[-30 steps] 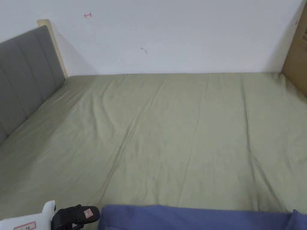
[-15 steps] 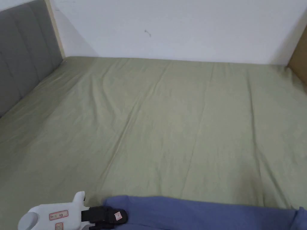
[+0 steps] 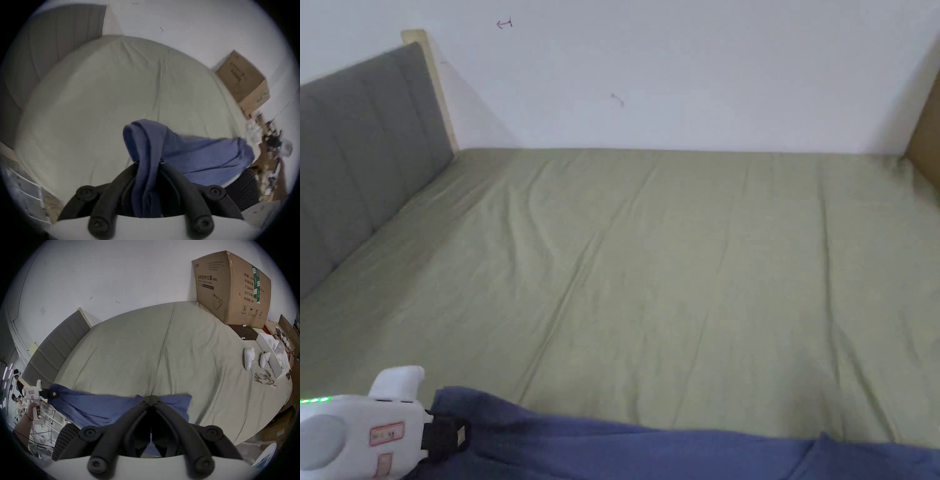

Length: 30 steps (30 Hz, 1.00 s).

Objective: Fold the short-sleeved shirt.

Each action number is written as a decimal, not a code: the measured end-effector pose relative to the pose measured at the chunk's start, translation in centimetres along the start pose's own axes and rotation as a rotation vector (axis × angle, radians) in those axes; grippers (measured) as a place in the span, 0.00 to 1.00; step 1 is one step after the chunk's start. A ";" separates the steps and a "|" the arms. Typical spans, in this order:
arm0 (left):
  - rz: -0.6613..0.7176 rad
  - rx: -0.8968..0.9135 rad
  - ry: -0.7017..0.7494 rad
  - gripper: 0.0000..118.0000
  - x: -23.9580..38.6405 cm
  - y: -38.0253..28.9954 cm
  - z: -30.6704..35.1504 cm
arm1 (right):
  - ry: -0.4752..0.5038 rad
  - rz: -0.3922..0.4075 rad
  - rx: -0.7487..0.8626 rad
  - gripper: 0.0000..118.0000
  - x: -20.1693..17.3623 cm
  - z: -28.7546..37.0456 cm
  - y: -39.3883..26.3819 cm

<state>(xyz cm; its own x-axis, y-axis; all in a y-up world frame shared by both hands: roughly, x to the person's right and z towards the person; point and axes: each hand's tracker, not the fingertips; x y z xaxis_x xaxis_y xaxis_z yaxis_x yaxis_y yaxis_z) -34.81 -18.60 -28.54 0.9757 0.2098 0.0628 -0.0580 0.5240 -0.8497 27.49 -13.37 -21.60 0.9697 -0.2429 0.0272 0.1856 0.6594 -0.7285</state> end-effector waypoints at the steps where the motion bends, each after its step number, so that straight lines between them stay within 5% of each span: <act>1: -0.033 -0.001 -0.026 0.05 1.7 0.2 0.5 | 0.000 0.004 0.000 0.00 0.1 0.2 -0.2; 8: -0.080 -0.150 -0.418 0.05 16.7 1.5 -3.0 | 0.016 -0.004 0.023 0.00 1.2 1.8 -0.8; 11: -0.116 -0.249 -0.438 0.07 22.0 1.1 -7.5 | 0.012 -0.009 0.030 0.00 1.8 2.5 -1.2; 13: -0.133 -0.288 -0.460 0.27 24.5 0.6 -9.5 | 0.002 -0.009 0.031 0.00 2.2 2.9 -1.5; 14: -0.118 -0.310 -0.482 0.47 25.2 0.3 -10.2 | -0.001 -0.009 0.030 0.00 2.4 3.1 -1.7; 15: -0.098 -0.327 -0.518 0.78 25.7 0.2 -10.5 | -0.002 -0.009 0.026 0.00 2.2 3.6 -1.8; 16: -0.079 -0.328 -0.549 0.95 26.1 0.1 -10.6 | -0.001 -0.012 0.023 0.00 2.2 4.0 -2.0; 20: -0.072 -0.246 -0.539 1.00 24.7 1.4 -8.1 | -0.001 -0.034 0.035 0.00 2.7 5.0 -2.2; 23: -0.096 -0.153 -0.457 0.86 22.4 2.1 -5.4 | 0.004 -0.040 0.039 0.00 2.7 4.9 -2.0; 26: -0.136 -0.136 -0.348 0.01 21.2 1.9 -4.8 | 0.001 -0.039 0.043 0.00 2.5 4.7 -1.9; 30: -0.120 -0.252 -0.403 0.01 21.9 0.2 -7.9 | 0.019 -0.052 0.040 0.00 2.4 4.4 -1.8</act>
<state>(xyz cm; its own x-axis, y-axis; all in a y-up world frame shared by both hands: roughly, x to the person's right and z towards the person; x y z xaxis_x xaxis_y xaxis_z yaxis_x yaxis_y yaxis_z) -11.84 -20.38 -31.47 0.8102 0.4891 0.3230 0.1511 0.3582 -0.9214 30.23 -11.97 -17.23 0.9555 -0.2906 0.0515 0.2424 0.6732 -0.6986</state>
